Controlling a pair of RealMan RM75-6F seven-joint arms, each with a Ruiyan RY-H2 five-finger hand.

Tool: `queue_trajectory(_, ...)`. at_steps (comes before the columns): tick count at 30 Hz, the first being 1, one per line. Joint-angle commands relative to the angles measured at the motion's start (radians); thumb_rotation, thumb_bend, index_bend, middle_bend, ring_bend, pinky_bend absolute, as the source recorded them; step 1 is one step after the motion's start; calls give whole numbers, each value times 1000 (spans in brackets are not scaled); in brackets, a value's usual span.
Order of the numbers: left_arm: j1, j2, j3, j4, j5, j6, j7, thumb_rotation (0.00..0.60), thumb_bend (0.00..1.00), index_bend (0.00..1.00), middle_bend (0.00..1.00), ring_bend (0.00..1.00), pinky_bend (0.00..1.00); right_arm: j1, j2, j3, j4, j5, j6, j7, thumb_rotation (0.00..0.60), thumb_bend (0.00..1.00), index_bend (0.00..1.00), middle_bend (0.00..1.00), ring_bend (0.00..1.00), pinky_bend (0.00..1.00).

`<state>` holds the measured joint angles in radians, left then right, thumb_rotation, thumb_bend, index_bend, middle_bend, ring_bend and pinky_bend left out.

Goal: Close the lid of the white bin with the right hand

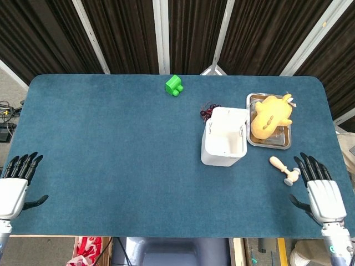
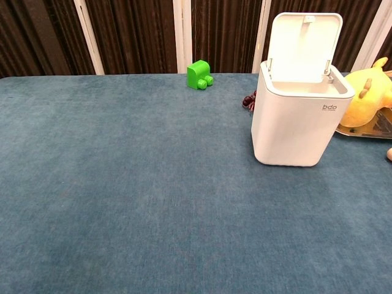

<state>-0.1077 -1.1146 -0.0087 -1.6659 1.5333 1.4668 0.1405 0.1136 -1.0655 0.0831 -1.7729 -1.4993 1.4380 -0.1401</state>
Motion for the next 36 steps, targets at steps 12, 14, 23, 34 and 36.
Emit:
queue_trajectory(12,-6,2,-3,-7,-8,-13,-4,600,0,0,0,0,0,265,146,245,-265,475,-294,-92,600,524,0,668,726,688)
queue_trajectory(14,-7,3,-3,-10,-13,-19,-7,600,0,0,0,0,0,311,151,270,-269,550,-320,-127,600,528,0,672,730,688)
queue_trajectory(23,-17,3,-7,-10,-24,-36,3,600,0,0,0,0,0,527,105,333,-214,880,-408,-256,600,538,0,682,738,688)
queue_trajectory(34,-21,0,-8,4,-24,-40,3,600,0,0,0,0,0,676,38,319,-168,1058,-395,-348,600,590,0,692,747,688)
queue_trajectory(36,-20,1,-8,4,-25,-41,-3,600,0,0,0,0,0,695,27,318,-162,1082,-388,-356,600,597,0,694,748,688)
